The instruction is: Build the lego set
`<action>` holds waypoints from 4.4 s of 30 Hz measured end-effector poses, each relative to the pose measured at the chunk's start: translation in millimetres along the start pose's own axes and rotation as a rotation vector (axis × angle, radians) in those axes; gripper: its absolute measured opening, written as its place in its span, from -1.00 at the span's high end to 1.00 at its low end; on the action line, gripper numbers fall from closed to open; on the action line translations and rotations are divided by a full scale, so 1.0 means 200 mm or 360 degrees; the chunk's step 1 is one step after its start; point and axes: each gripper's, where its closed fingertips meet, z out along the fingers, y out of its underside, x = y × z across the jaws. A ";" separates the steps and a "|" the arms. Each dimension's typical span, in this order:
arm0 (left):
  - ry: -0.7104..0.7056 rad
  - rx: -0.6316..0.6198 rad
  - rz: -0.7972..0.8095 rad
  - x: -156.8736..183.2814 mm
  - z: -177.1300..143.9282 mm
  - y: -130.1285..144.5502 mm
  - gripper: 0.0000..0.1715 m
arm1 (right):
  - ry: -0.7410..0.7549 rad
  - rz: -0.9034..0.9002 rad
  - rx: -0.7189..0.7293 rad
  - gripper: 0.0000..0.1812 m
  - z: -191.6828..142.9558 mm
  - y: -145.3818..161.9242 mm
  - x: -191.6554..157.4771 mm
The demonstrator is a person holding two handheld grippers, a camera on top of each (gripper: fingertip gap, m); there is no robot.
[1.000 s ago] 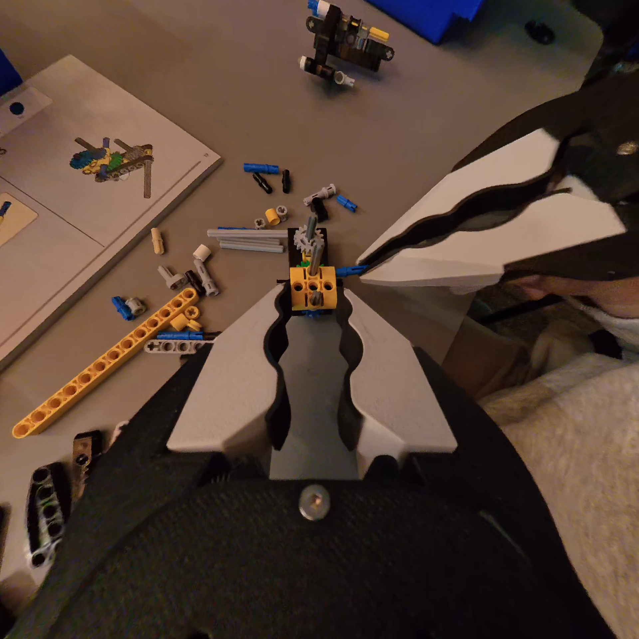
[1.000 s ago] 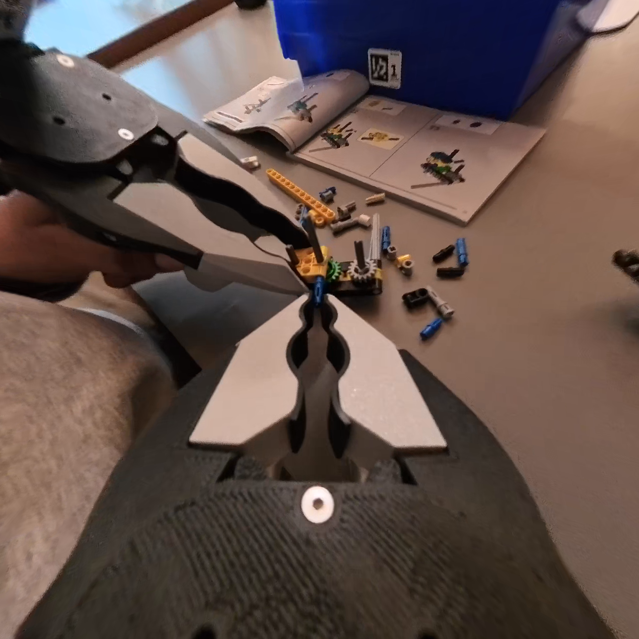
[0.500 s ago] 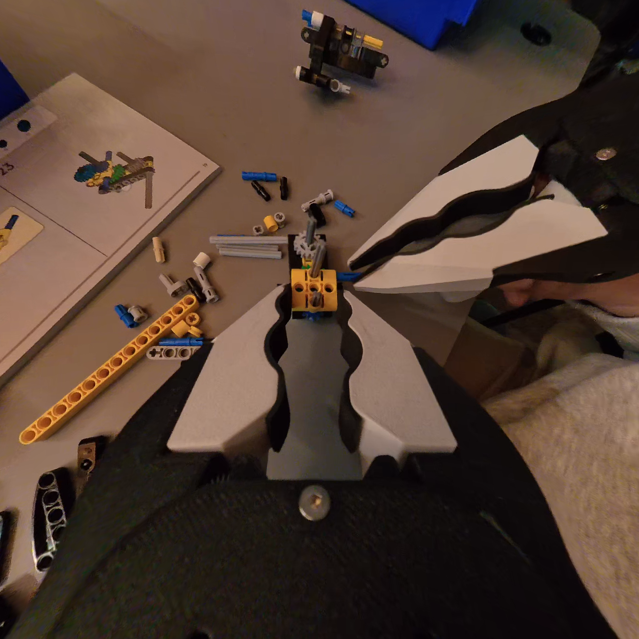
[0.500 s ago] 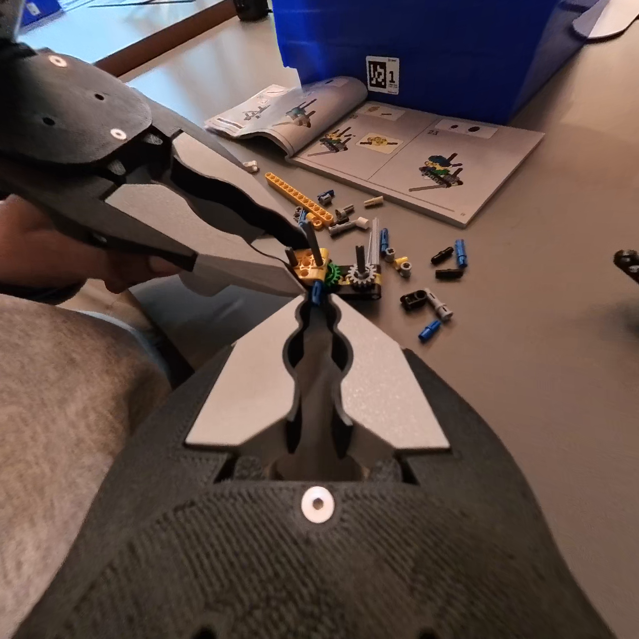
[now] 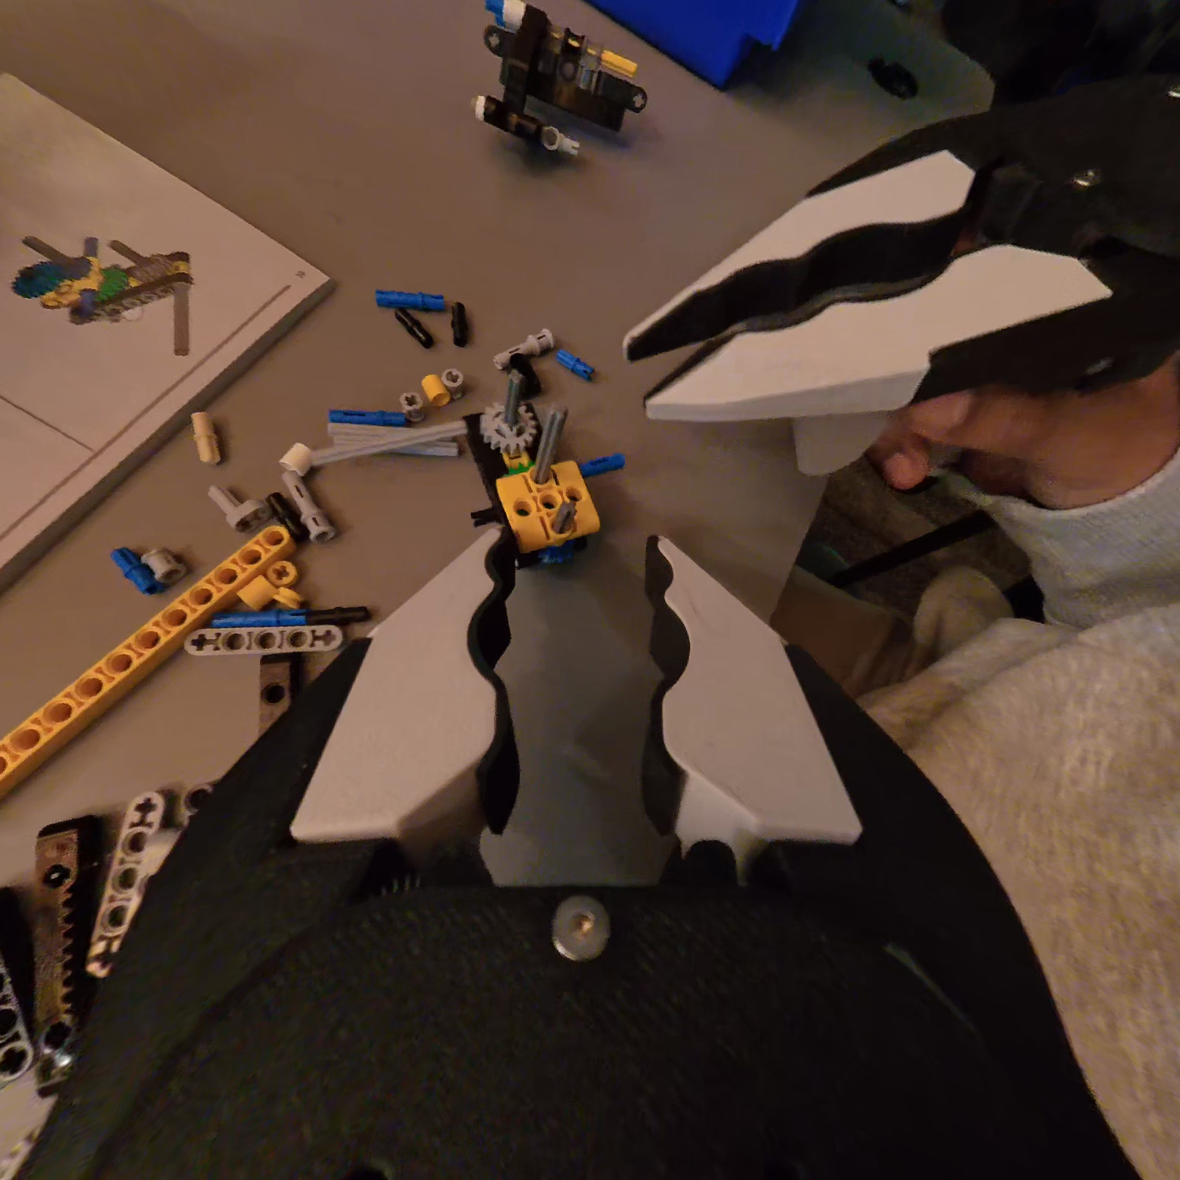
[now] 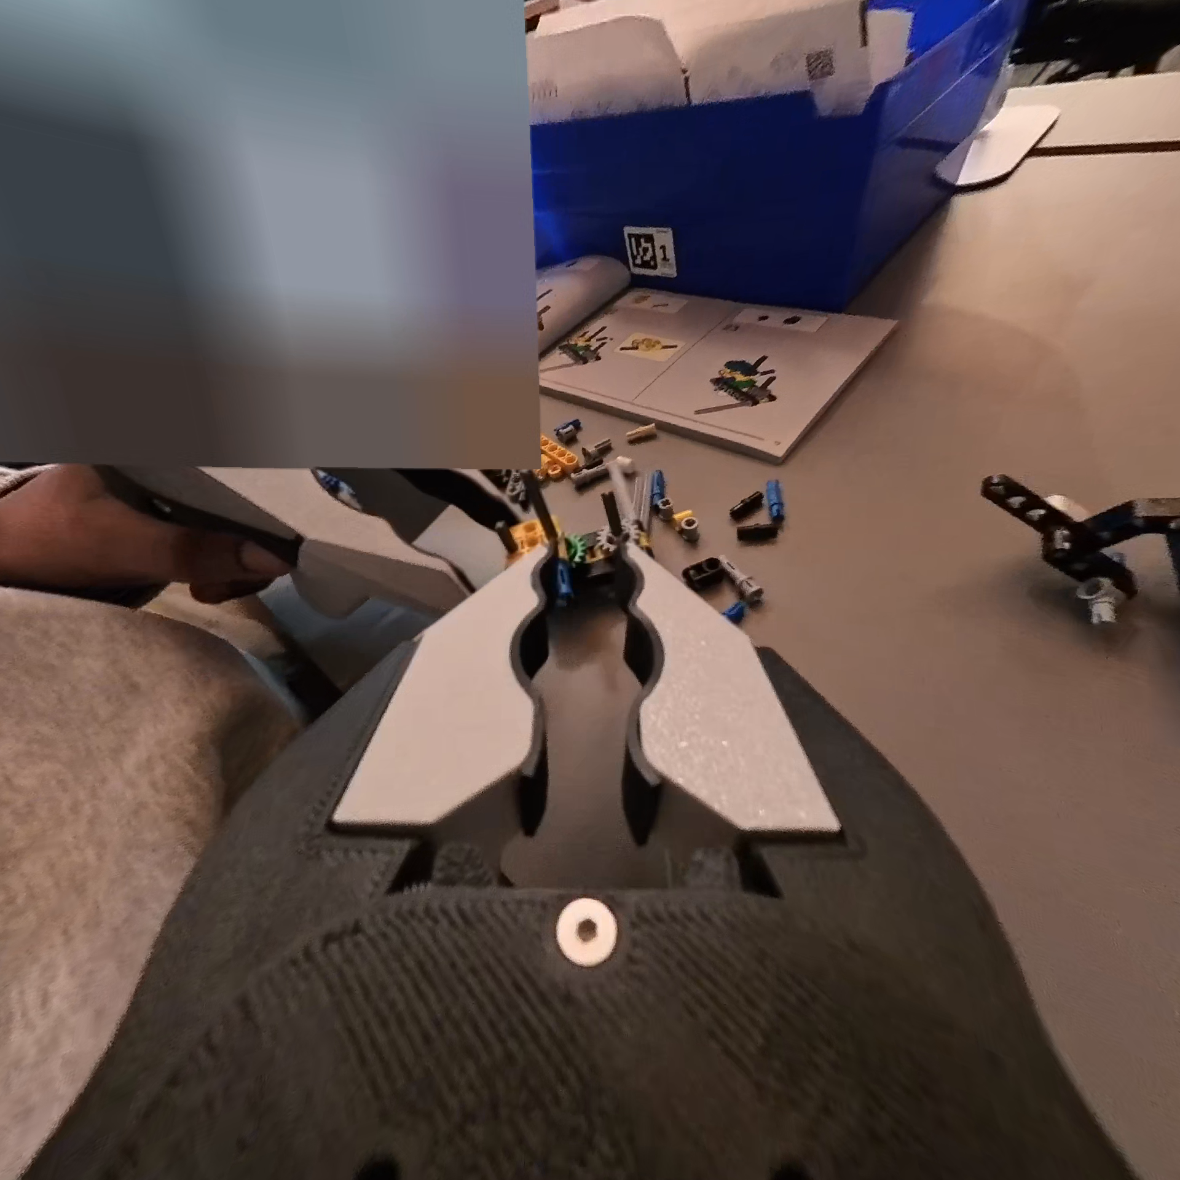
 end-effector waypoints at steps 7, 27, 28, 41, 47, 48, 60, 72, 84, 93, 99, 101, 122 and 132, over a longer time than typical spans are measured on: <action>0.0192 0.0052 0.0020 0.13 0.00 -0.02 0.52 | 0.0080 0.0040 0.0055 0.85 -0.04 -0.03 0.07; -0.0085 -0.0140 0.0203 -0.41 0.09 -0.22 0.68 | 0.0071 0.0094 0.0174 0.84 -0.08 -0.08 0.08; -0.0093 -0.0167 0.0251 -0.41 0.12 -0.22 0.69 | 0.0071 0.0097 0.0180 0.84 -0.09 -0.08 0.08; 0.0002 -0.0365 0.0293 -0.42 0.15 -0.13 0.78 | 0.0048 0.0185 0.0261 0.83 -0.15 -0.11 0.10; 0.0106 -0.0393 0.0240 -0.40 0.12 -0.10 0.78 | 0.0039 0.0205 0.0257 0.83 -0.14 -0.10 0.10; 0.0108 -0.0388 0.0237 -0.40 0.12 -0.10 0.78 | 0.0040 0.0206 0.0257 0.83 -0.14 -0.10 0.10; 0.0166 -0.0386 0.0201 -0.35 0.10 -0.09 0.83 | 0.0015 0.0183 0.0240 0.83 -0.13 -0.10 0.08; 0.0400 -0.0139 0.0106 -0.16 0.11 -0.20 0.88 | -0.0306 -0.0321 -0.0149 0.97 0.06 0.09 -0.30; 0.0309 -0.0214 0.0027 -0.18 0.12 -0.14 0.97 | 0.0105 -0.0200 -0.0329 1.00 0.02 0.16 0.01; 0.0375 -0.0344 -0.0032 -0.09 0.04 -0.04 0.94 | 0.0249 -0.0116 -0.0244 1.00 0.00 0.12 0.09; 0.0454 -0.0277 -0.0119 -0.06 0.00 -0.05 0.90 | 0.0230 -0.0025 -0.0067 0.97 -0.06 0.03 0.11; 0.0400 -0.0220 -0.0146 -0.12 -0.01 -0.08 0.89 | 0.0217 0.0006 0.0029 0.96 -0.09 -0.02 0.12; 0.0091 -0.0326 -0.0039 -0.34 0.11 -0.07 0.94 | 0.0141 0.0048 0.0135 0.95 -0.11 -0.07 0.09; 0.0085 -0.0164 -0.0003 -0.33 0.09 -0.16 0.97 | 0.0140 0.0035 0.0150 0.95 -0.11 -0.08 0.08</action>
